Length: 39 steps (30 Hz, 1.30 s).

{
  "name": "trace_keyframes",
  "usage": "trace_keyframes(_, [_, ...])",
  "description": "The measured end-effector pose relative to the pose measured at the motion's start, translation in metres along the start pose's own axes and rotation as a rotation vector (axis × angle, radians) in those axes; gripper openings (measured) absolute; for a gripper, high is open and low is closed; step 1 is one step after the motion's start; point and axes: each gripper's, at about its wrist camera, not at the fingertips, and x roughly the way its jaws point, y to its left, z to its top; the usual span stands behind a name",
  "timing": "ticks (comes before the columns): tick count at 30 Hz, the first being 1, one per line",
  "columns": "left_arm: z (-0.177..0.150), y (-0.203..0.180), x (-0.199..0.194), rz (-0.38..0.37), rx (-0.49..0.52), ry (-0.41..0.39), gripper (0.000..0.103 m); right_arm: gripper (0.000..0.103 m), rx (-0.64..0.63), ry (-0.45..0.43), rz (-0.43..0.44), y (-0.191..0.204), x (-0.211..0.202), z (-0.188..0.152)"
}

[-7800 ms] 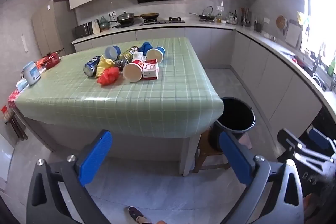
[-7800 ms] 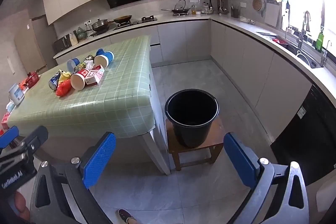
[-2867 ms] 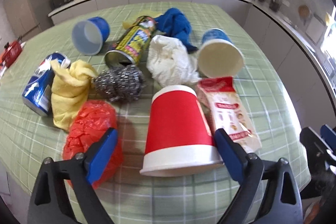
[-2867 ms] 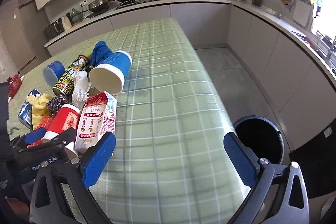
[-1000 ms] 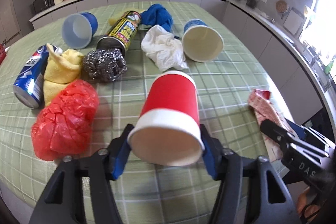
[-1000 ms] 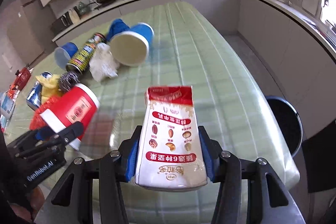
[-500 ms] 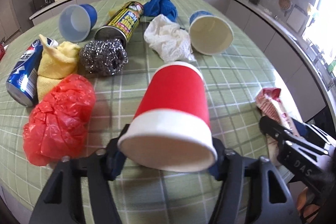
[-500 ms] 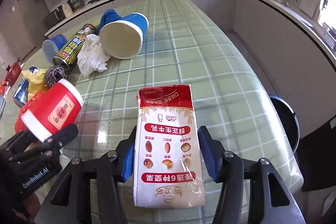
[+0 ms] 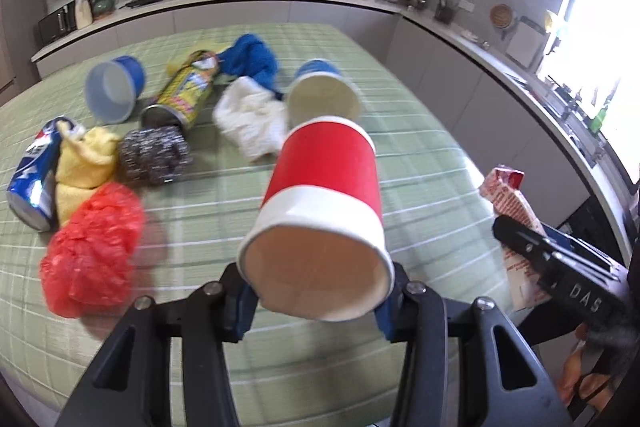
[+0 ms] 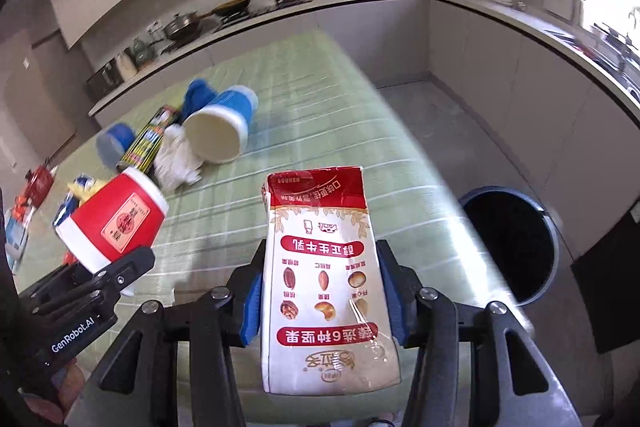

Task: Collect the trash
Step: 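Carry both items over the black bin and open both tools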

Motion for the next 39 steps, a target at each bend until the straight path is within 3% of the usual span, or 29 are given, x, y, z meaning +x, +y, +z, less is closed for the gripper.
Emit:
trace_keyframes(4, [0.004,-0.036,0.004,-0.033,0.022,-0.001,0.048,0.052,0.049,-0.038,-0.039,-0.050,-0.017,0.009])
trace_keyframes(10, [0.016,-0.119,0.024,-0.074,0.074,-0.004,0.048,0.052,0.120,-0.042,-0.089,-0.156,-0.016,0.017])
trace_keyframes(16, [0.028,-0.218,0.082,-0.094,0.060,0.070,0.048,0.052,0.129,0.062,-0.060,-0.280,0.023,0.029])
trace_keyframes(20, [0.026,-0.266,0.122,-0.071,0.039,0.122,0.049,0.052,0.086,0.108,-0.023,-0.323,0.051,0.042])
trace_keyframes(22, [0.021,-0.280,0.144,-0.039,0.030,0.158,0.051,0.052,0.067,0.132,0.001,-0.335,0.067,0.043])
trace_keyframes(25, [0.011,-0.290,0.173,0.006,0.023,0.220,0.065,0.052,0.034,0.182,0.048,-0.345,0.097,0.042])
trace_keyframes(30, [0.006,-0.290,0.210,0.090,0.019,0.292,0.071,0.053,-0.005,0.266,0.120,-0.354,0.145,0.034])
trace_keyframes(31, [0.007,-0.288,0.211,0.107,0.018,0.294,0.071,0.054,-0.005,0.283,0.124,-0.355,0.152,0.033])
trace_keyframes(34, [0.016,-0.278,0.204,0.140,-0.008,0.261,0.077,0.072,-0.010,0.293,0.126,-0.359,0.163,0.034])
trace_keyframes(39, [0.029,-0.269,0.180,0.133,-0.015,0.204,0.077,0.072,0.025,0.230,0.104,-0.366,0.149,0.041])
